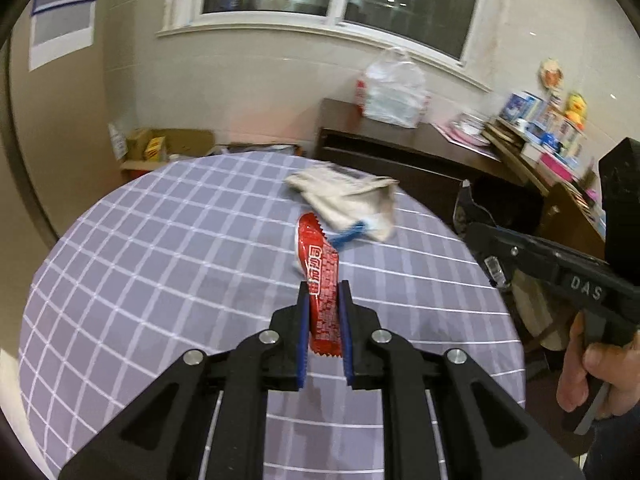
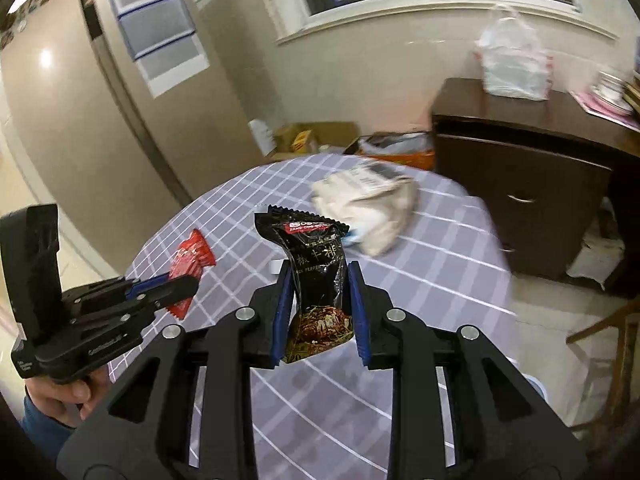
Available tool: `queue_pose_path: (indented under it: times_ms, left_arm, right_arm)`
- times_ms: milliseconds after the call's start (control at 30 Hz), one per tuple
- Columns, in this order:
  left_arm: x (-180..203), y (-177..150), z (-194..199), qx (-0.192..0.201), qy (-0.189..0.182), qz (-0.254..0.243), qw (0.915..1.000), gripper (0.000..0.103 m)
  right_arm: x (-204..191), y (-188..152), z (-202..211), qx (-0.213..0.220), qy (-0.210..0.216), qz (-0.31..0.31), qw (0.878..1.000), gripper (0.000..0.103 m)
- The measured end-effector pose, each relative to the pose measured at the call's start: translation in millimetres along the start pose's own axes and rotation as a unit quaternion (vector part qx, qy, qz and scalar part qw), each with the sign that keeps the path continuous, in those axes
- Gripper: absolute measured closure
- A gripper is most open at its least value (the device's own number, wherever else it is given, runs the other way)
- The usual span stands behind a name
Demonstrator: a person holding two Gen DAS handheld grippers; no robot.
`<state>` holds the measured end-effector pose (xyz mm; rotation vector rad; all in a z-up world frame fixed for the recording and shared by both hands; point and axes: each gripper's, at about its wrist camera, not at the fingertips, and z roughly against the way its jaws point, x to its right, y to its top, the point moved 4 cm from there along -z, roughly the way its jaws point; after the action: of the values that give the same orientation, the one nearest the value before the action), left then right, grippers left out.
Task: Collect trash
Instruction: 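Lift the black snack bag with the right tool while the left tool lifts the red packet, then carry both packets over the blue wastebasket and open both tools to drop them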
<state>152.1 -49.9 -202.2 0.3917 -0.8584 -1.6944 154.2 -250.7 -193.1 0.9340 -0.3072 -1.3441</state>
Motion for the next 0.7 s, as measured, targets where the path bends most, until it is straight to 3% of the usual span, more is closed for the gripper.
queue_pose_path:
  times_ms: [333, 700]
  left_arm:
    - [99, 3, -15, -0.01, -0.053, -0.065, 0.9964, 0.09]
    - [230, -15, -64, -0.061, -0.125, -0.156, 0.9778, 0.09]
  right_arm:
    - [108, -20, 77, 0.05, -0.081, -0.083, 0.992, 0.076]
    - [219, -81, 122, 0.037, -0.167, -0.184, 0.968, 0.076]
